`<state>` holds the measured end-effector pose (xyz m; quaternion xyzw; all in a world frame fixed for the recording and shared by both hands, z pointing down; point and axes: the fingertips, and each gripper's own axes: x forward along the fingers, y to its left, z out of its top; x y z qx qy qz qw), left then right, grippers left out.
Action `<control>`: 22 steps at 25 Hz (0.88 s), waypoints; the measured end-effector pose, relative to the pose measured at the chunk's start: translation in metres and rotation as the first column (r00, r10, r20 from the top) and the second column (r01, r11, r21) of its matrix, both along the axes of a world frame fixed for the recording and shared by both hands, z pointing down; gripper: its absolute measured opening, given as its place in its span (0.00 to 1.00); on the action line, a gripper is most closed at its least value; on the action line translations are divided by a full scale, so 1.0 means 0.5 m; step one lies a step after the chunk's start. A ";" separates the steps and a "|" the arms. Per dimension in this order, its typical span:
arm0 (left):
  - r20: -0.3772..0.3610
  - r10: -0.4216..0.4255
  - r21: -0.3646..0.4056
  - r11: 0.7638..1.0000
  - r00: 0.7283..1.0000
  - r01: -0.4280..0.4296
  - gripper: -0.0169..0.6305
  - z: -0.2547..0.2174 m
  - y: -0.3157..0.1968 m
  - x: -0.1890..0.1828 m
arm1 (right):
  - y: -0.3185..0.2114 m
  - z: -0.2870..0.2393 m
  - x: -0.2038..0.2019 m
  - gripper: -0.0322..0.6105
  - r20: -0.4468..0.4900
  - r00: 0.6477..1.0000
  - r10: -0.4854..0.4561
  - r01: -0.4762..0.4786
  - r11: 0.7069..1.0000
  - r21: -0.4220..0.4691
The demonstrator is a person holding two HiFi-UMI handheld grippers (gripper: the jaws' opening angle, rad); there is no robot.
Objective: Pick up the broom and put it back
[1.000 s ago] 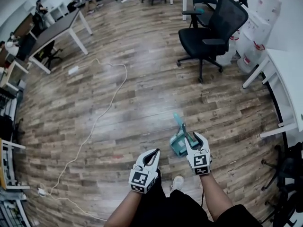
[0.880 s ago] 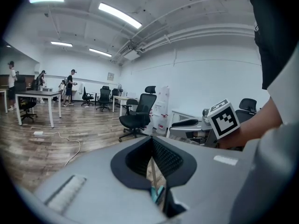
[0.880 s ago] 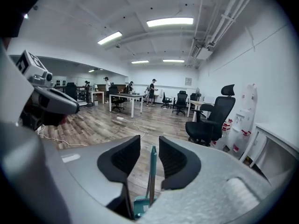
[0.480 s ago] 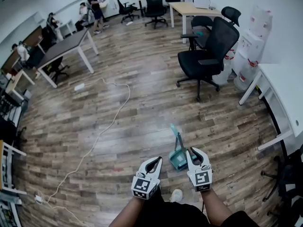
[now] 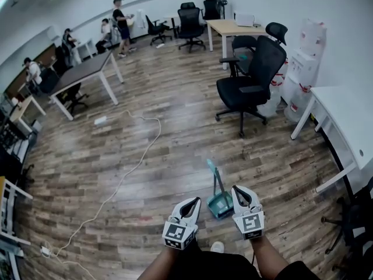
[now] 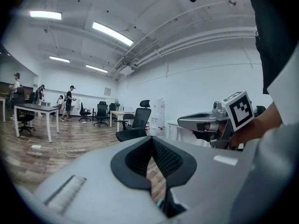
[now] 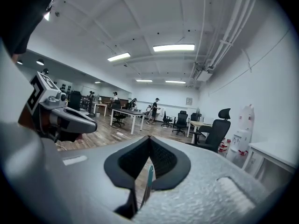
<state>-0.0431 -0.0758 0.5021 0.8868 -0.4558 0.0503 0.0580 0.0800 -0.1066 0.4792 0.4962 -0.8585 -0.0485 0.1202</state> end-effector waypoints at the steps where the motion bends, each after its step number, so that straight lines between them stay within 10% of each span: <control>1: -0.002 0.002 0.007 1.000 1.000 -0.002 0.05 -0.004 0.003 0.003 | 0.005 -0.004 0.000 0.05 0.001 1.000 -0.002 0.002 1.000 0.002; 22: -0.013 0.011 0.064 0.998 1.000 -0.010 0.05 -0.049 0.046 0.034 | 0.045 -0.040 -0.002 0.05 0.032 0.999 -0.025 0.023 0.999 0.049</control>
